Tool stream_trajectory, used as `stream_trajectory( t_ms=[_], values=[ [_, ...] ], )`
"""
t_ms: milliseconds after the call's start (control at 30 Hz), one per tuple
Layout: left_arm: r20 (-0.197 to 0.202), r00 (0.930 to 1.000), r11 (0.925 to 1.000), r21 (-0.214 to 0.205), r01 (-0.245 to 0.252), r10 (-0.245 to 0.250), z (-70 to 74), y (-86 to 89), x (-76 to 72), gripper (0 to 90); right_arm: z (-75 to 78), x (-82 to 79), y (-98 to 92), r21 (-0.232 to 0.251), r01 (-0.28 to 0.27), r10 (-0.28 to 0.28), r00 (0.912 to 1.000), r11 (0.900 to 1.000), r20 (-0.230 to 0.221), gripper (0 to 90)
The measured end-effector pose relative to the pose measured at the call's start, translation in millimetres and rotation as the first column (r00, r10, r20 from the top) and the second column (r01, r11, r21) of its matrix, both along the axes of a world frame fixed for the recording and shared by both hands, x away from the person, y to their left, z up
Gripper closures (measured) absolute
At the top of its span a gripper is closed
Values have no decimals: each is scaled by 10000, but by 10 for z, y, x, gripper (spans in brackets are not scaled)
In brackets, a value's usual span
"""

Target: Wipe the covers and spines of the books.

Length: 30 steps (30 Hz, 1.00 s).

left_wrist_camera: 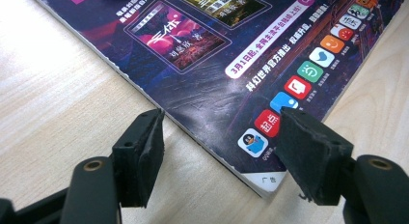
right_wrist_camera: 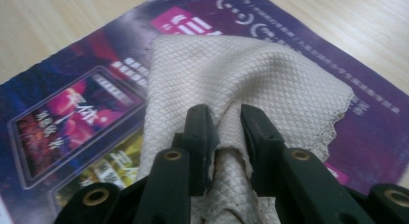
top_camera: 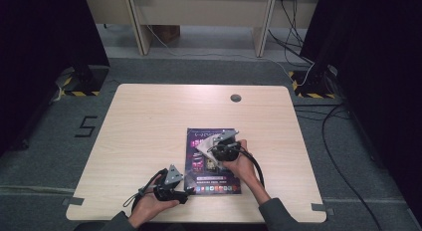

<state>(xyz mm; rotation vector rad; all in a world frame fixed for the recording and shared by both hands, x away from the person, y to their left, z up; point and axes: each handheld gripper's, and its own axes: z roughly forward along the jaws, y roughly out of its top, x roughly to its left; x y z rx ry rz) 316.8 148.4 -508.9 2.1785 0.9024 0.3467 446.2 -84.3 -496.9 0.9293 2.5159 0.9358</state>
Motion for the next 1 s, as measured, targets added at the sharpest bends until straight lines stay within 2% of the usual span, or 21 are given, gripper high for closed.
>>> stream_trajectory(
  t_ms=[100, 233, 267, 367, 500, 733, 867, 933, 1000],
  values=[
    [-3, 10000, 10000, -3, 2, -2, 0, 2, 0, 333, 2, 77, -143, -24, 556, -556, 9984, 9985, 64, 738],
    [-15, 10000, 10000, -35, 7, -8, -2, 5, 3, 333, 4, 149, -368, 58, 1375, -1375, 9905, 9905, 11, 740],
    [-6, 10000, 10000, -32, 7, -7, -2, 5, 2, 332, 6, 162, -407, -31, 1494, -1493, 9887, 9888, 139, 741],
    [-29, 10000, 10000, -31, 14, -14, -1, 5, 6, 332, 7, 189, -470, 72, 1753, -1754, 9845, 9845, 53, 746],
    [-5, 10000, 10000, 2, 47, -47, 0, 4, 6, 332, 7, 194, -477, -197, 2038, -2029, 9785, 9788, 374, 736],
    [-36, 10000, 10000, -21, 48, -48, -2, 8, 14, 327, 9, 164, -432, -311, 1973, -1959, 9797, 9799, 420, 754],
    [-26, 10000, 10000, 5, 77, -77, 1, 5, 10, 328, 10, 91, -297, -206, 1463, -1459, 9891, 9890, 213, 757],
    [-20, 10000, 10000, -11, 55, -55, -1, 6, 7, 328, 12, 46, -189, -297, 1113, -1106, 9935, 9933, 253, 756],
    [-22, 10000, 10000, 2, 69, -69, 0, 5, 9, 328, 5, -11, -56, 30, 686, -686, 9976, 9976, -83, 754]
  ],
)
